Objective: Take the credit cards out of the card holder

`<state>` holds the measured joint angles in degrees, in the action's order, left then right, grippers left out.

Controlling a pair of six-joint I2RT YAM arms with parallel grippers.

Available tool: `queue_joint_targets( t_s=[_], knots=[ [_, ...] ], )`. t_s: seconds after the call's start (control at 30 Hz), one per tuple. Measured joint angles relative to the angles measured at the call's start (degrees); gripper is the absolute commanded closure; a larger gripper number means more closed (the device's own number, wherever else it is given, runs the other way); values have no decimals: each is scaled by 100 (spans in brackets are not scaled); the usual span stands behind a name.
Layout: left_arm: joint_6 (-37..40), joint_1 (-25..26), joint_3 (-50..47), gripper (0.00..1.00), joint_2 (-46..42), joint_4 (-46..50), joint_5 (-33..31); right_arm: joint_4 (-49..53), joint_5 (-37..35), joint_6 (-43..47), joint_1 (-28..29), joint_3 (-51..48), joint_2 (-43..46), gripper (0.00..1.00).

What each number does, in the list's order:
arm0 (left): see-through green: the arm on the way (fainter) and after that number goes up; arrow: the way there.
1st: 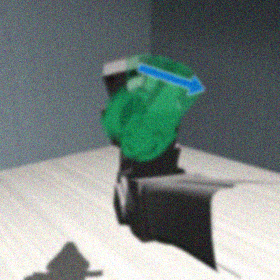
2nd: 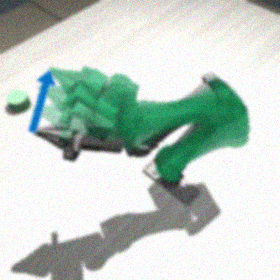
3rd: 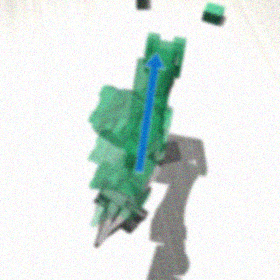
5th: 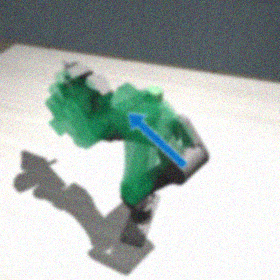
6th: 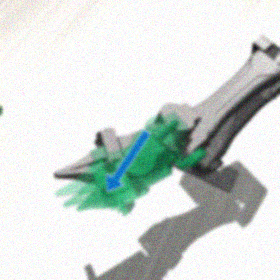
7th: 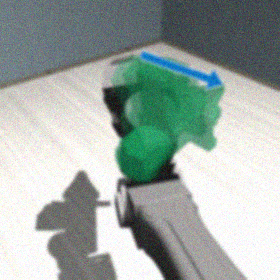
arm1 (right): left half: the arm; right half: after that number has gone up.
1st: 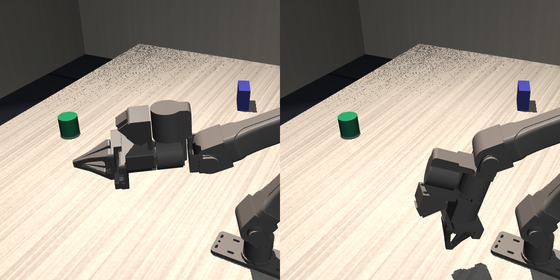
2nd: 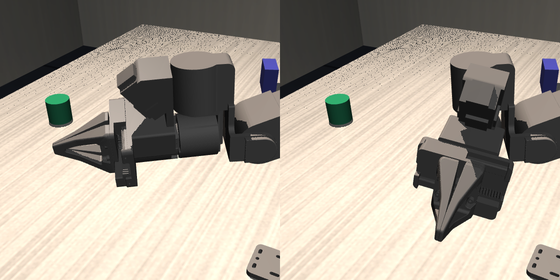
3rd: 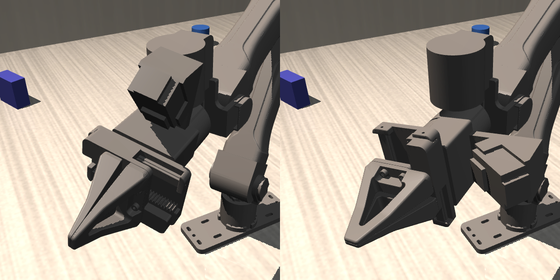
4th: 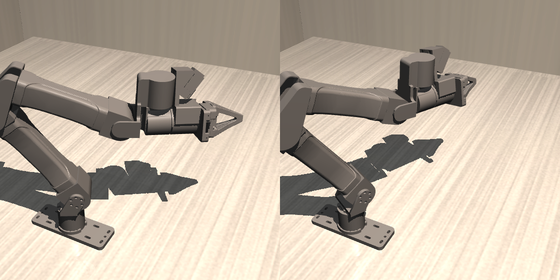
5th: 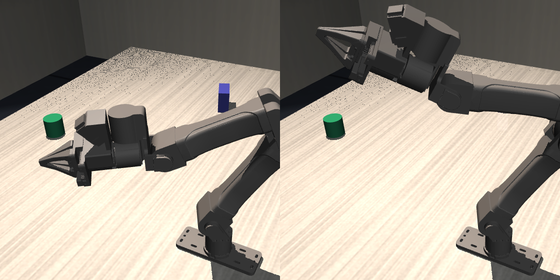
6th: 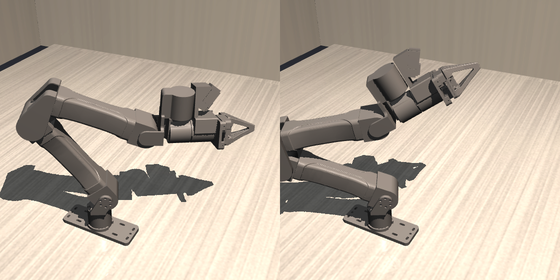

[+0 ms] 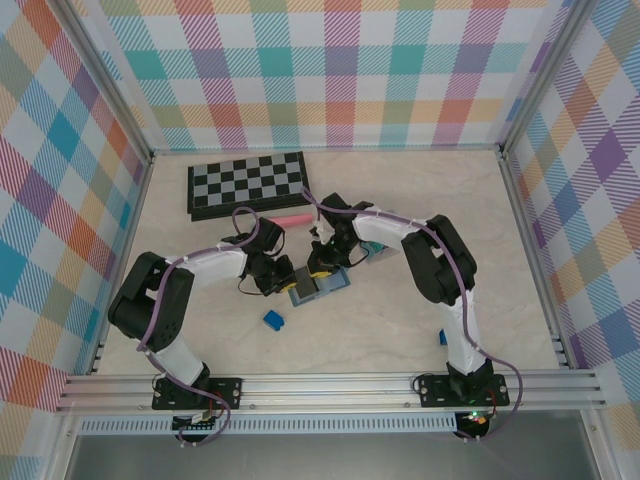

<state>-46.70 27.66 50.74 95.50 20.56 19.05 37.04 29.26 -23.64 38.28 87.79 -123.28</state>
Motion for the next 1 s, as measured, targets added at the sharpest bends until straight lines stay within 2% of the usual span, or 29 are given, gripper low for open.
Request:
queue_joint_targets(
  t_s=[0.23,0.37,0.7,0.8,0.9,1.0],
  knots=[
    [20,0,0,85,0,0,15,11,-37,164,-11,0,-2,100],
    [74,-4,2,81,0,26,-4,-72,-116,195,-9,-92,26,100],
    [162,-4,13,81,0,103,-2,-188,-485,282,-59,-494,498,100],
    [203,-4,50,80,-15,199,-4,-181,-505,317,-76,-498,498,95],
    [262,-4,52,77,-101,317,-4,-157,-505,332,-81,-498,496,83],
    [291,-4,98,77,-251,490,-9,-98,-518,343,-81,-479,483,79]
  ],
)
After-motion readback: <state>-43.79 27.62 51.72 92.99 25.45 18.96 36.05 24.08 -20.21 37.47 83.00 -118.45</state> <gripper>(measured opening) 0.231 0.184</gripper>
